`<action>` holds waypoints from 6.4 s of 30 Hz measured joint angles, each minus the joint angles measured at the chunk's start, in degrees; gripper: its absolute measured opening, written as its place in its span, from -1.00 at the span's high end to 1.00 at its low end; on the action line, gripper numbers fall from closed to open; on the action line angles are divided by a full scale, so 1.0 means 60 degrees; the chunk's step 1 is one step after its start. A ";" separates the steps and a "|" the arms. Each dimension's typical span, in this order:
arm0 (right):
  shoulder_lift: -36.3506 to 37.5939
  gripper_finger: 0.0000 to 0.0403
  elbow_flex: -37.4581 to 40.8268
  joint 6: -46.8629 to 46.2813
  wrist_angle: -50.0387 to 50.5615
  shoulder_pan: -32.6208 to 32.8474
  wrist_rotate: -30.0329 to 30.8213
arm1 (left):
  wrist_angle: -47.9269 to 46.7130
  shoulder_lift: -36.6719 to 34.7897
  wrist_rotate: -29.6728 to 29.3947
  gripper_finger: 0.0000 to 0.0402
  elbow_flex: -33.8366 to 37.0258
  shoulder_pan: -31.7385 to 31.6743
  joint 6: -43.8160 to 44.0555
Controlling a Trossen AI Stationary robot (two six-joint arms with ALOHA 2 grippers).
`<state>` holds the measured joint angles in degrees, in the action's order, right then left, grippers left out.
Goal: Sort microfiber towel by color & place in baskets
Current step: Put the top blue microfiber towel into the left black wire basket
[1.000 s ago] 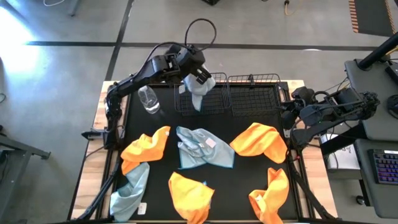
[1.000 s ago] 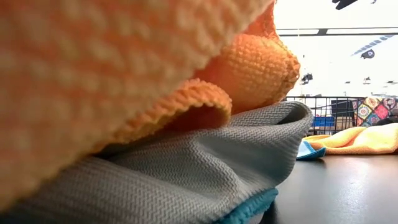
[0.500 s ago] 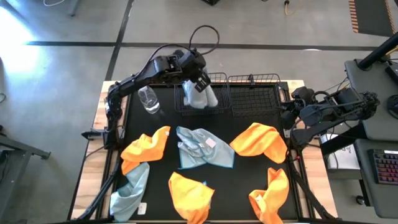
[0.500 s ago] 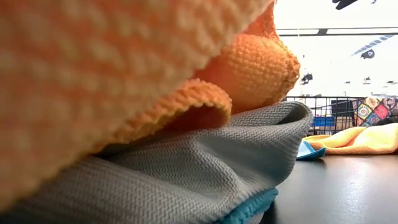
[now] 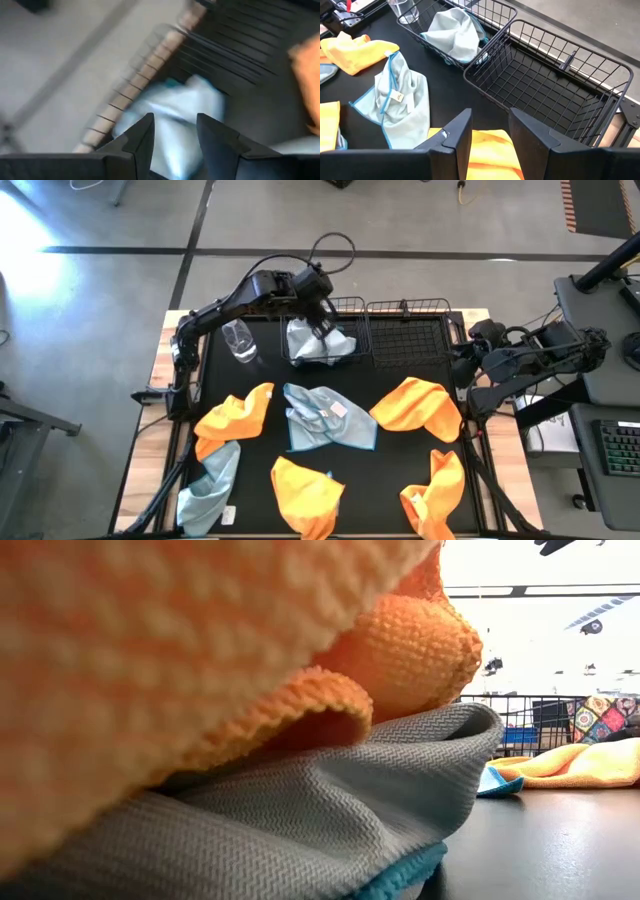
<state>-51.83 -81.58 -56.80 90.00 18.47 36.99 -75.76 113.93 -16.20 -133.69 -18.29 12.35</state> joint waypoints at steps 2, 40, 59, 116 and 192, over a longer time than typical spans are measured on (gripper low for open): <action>0.0000 0.39 0.0000 0.0000 0.0000 0.0001 -0.0003 | -0.0474 0.0000 0.1031 0.37 0.0000 0.0099 0.0291; 0.0000 0.39 0.0000 -0.0106 -0.0036 0.0001 -0.0025 | -0.1223 0.0033 0.1547 0.49 -0.0087 0.3898 0.2005; 0.0000 0.39 0.0062 0.0073 -0.0021 0.0002 -0.0251 | -0.1296 0.2474 0.1583 0.48 -0.0073 0.3921 0.1167; -0.0001 0.39 0.0466 -0.0120 -0.0013 0.0002 -0.1212 | 0.0219 0.5632 0.1627 0.49 -0.0036 0.3815 0.0762; -0.0004 0.39 0.0474 -0.0291 -0.0193 -0.0002 -0.1234 | -0.0215 0.1240 0.0552 1.00 -0.0215 0.3849 0.1823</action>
<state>-51.86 -78.74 -58.54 88.84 18.46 29.58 -77.05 121.37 -12.89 -134.98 4.80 23.29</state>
